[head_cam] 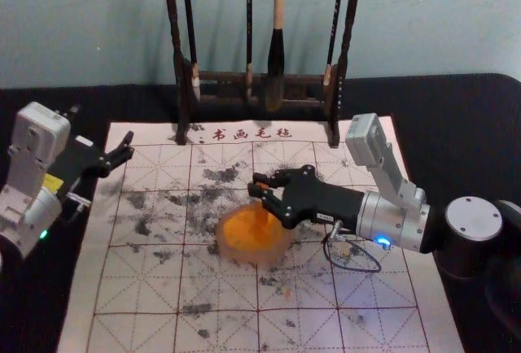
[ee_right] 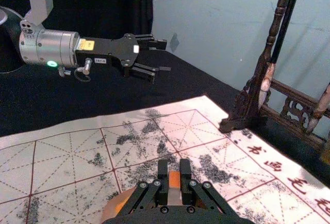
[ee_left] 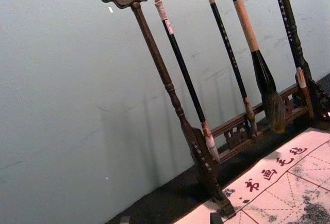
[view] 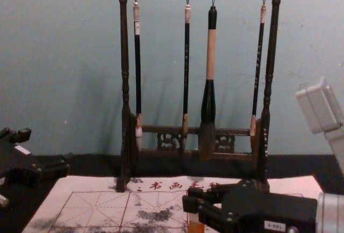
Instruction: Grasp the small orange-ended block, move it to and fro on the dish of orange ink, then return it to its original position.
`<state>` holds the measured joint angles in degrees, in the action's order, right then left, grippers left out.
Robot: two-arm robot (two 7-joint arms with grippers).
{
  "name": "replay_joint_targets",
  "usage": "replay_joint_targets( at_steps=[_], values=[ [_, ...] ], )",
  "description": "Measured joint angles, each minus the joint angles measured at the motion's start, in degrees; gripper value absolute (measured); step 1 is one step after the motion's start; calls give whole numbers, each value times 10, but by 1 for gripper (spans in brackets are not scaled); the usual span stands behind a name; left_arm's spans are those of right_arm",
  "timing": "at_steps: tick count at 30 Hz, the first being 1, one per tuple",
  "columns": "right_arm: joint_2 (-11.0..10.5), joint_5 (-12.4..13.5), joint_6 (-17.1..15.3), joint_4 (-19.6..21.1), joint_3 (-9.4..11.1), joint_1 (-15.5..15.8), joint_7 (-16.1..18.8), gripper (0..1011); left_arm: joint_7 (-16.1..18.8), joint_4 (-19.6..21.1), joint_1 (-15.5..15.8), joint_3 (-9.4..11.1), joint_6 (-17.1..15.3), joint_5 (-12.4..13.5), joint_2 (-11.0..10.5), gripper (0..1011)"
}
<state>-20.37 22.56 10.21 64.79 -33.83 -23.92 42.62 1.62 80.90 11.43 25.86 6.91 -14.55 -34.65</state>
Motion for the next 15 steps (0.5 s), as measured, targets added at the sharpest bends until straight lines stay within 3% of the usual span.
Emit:
replay_joint_targets(
  at_steps=[15],
  values=[
    [-13,5,1,20,-4,12,11,136,0,0,0,0,0,0,0,1001]
  ],
)
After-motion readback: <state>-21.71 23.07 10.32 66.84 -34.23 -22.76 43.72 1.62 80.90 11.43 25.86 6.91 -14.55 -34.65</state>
